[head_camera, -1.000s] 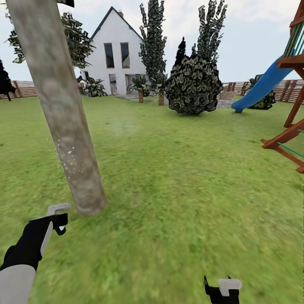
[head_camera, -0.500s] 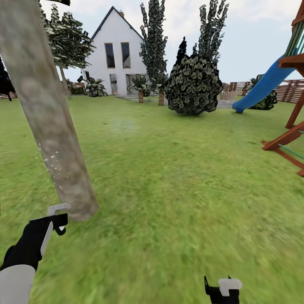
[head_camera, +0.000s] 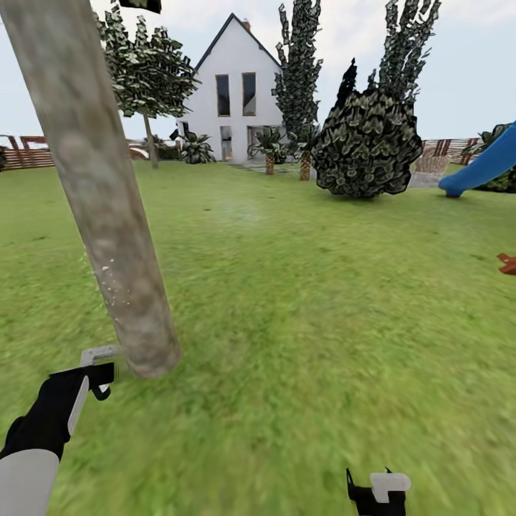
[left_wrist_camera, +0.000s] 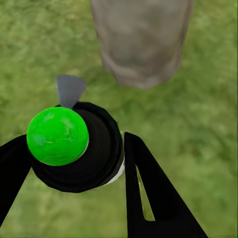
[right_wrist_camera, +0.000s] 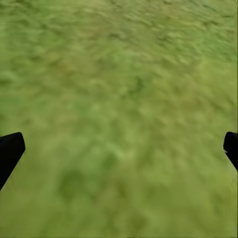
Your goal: In the garden, pick up the pesticide atomizer on the floor and spray pesticide onto both trees until each tree trunk is fully covered.
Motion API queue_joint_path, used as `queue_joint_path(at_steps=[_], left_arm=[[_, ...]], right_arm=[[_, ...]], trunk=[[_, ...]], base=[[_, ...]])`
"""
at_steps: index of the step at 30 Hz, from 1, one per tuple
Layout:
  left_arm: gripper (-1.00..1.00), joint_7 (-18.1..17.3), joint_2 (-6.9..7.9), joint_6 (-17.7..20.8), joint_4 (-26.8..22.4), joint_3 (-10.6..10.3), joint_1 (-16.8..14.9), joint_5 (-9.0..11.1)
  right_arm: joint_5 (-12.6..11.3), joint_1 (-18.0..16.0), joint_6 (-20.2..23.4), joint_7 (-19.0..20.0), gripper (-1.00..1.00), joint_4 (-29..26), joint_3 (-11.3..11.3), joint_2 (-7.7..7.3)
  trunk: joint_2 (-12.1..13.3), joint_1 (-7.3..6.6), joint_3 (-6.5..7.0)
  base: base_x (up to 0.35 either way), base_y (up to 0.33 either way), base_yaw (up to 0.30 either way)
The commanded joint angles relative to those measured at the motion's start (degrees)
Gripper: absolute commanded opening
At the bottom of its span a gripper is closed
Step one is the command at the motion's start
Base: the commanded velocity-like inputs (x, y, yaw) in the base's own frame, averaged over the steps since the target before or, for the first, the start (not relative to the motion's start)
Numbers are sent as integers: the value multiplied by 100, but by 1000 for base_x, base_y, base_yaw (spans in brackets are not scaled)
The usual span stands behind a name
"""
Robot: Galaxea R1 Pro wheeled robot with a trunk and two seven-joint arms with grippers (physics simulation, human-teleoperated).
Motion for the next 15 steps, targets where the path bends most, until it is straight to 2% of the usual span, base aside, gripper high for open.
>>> queue_joint_path(at_steps=[1,3,6,10,12,15], left_arm=[[-100,-1,69,20,3,4,0,-7],[-100,-14,405,155,54,8,1,-99],[-100,-31,499,198,81,1,3,-117],[-100,-86,422,210,101,-58,2,-87],[-100,-124,177,204,163,-308,0,-92],[-100,-118,127,197,171,-465,0,-79]], right_arm=[[0,0,0,0,100,0,0,0],[1,0,0,0,100,0,0,0],[2,0,0,0,100,0,0,0],[3,0,0,0,100,0,0,0],[1,0,0,0,100,0,0,0],[0,0,0,0,100,0,0,0]], trunk=[[0,0,0],[0,0,0],[0,0,0],[0,0,0],[0,0,0],[0,0,0]], base=[[290,-86,278],[290,-30,277],[288,-5,278],[287,0,278],[286,0,277],[255,-2,277]])
